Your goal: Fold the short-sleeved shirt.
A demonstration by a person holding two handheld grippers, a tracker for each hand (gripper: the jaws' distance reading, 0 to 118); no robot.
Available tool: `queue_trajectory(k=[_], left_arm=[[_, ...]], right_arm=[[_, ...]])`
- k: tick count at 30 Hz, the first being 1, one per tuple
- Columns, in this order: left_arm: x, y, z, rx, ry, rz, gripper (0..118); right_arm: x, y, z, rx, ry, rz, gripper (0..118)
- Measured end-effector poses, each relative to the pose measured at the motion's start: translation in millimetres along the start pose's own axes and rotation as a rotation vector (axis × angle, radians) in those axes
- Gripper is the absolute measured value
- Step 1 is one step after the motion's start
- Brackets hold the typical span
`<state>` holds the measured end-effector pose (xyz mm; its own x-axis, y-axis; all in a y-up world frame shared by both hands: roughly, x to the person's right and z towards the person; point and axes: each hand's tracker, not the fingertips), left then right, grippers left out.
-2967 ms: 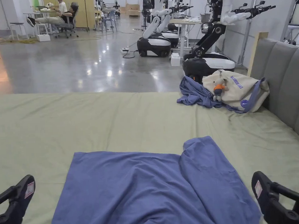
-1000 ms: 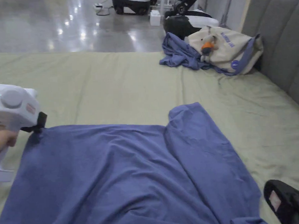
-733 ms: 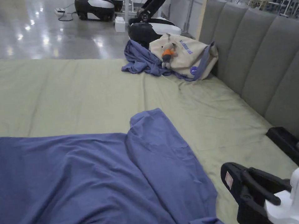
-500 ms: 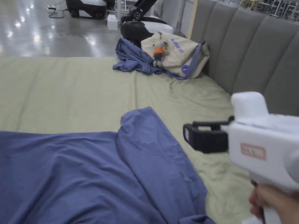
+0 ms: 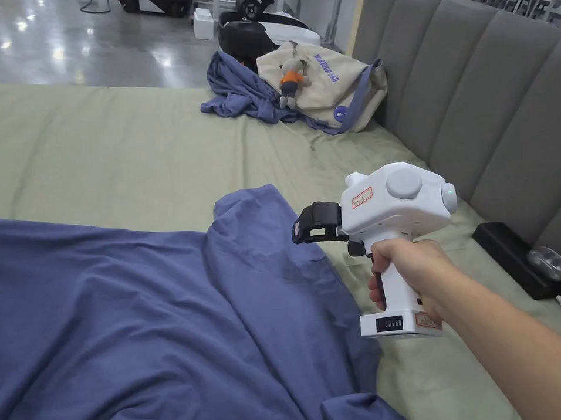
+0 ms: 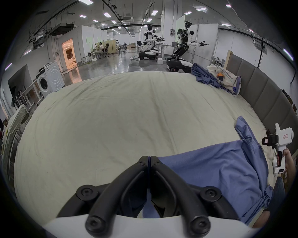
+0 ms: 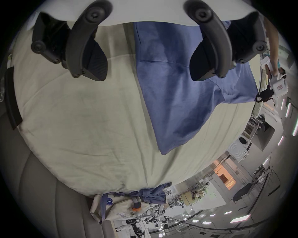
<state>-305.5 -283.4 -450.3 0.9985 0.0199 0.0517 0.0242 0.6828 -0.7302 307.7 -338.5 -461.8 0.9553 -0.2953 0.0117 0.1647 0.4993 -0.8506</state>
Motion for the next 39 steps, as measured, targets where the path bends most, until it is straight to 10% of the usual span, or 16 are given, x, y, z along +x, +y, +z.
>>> queue_trajectory(k=[12, 26, 30, 33, 39], left_arm=[[-3.7, 4.2, -13.8, -0.012, 0.01, -0.009, 3], [5.9, -0.9, -7.9, -0.018, 0.01, -0.009, 3], [2.8, -1.4, -9.8, -0.023, 0.009, -0.009, 3], [3.0, -2.6, -7.7, -0.022, 0.005, 0.008, 3], [5.9, -4.4, -0.1, -0.015, 0.0, 0.023, 3]], right_arm=[[-16.0, -7.7, -19.0, -0.032, -0.096, 0.153, 71], [-24.2, -17.0, -27.8, -0.036, -0.094, 0.195, 66], [-31.1, -20.0, -25.7, -0.009, -0.139, 0.221, 55], [-32.8, -19.2, -13.8, 0.049, -0.163, 0.25, 6], [-35.9, -13.7, 5.9, 0.072, -0.073, 0.228, 5]])
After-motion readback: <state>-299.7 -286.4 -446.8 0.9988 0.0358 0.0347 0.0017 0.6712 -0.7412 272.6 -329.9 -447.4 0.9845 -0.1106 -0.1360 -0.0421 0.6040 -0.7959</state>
